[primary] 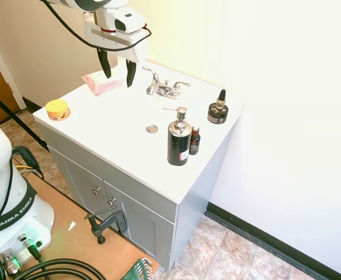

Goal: Turn on the hot water

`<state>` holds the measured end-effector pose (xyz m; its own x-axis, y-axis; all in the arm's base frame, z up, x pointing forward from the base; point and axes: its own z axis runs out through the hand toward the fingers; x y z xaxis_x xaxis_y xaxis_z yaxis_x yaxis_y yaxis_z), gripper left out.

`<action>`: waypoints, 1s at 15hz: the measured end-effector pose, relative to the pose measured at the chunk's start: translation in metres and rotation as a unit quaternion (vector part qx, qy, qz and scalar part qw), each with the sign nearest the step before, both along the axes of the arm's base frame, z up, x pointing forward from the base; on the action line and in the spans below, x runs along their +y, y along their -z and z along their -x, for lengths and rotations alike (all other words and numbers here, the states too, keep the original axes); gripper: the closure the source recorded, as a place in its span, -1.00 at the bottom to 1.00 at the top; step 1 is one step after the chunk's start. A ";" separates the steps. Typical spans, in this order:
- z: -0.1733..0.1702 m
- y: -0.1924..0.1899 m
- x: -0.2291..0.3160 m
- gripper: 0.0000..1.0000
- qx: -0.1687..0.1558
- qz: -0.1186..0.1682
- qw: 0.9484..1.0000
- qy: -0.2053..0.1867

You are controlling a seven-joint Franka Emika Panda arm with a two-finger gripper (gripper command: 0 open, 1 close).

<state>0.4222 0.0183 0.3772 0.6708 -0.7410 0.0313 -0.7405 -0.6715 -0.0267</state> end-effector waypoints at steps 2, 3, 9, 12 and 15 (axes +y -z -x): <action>-0.001 0.000 0.000 -1.00 -0.004 0.001 1.000 0.002; -0.005 -0.003 0.003 -1.00 -0.013 0.005 1.000 0.005; -0.082 0.002 0.052 -1.00 -0.121 0.059 0.990 0.050; -0.122 0.019 0.060 -1.00 -0.166 0.087 0.981 0.057; -0.148 0.035 0.069 -1.00 -0.190 0.105 0.974 0.059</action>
<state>0.5701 0.0876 0.3417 0.4919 -0.7628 0.4198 -0.7759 -0.6028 -0.1861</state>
